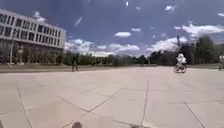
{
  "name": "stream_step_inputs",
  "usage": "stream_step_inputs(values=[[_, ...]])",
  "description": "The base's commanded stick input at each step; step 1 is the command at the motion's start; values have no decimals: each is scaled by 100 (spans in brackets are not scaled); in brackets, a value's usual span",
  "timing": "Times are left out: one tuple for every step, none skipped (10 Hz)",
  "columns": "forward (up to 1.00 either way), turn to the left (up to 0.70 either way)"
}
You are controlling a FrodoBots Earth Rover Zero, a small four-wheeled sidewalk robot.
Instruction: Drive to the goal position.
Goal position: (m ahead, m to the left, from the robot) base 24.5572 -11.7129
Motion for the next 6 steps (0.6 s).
stream_step_inputs(values=[[70, 0], [70, 0], [70, 0], [70, 0], [70, 0], [70, 0]])
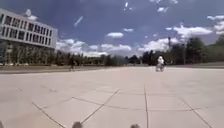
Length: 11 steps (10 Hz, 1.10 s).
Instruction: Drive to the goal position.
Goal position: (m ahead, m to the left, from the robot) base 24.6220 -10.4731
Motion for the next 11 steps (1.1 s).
stream_step_inputs(values=[[70, 0], [70, 0], [70, 0], [70, 0], [70, 0], [70, 0], [70, 0], [70, 0], [70, 0], [70, 0], [70, 0]])
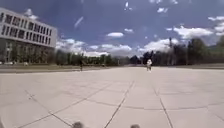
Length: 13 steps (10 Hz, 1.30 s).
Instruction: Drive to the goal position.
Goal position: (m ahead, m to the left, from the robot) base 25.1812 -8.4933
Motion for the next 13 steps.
stream_step_inputs(values=[[70, -4], [70, -13], [70, -34], [70, -35], [70, -30], [70, -8], [70, 0], [70, 0], [70, 0], [70, 0], [70, 0], [70, 0], [70, 0]])
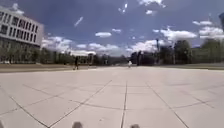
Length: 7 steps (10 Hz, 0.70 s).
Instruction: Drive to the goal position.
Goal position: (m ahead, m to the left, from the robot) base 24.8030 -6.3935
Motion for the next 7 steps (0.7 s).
stream_step_inputs(values=[[70, 0], [69, 0], [69, 0], [70, 0], [70, 0], [70, 0], [70, 0]])
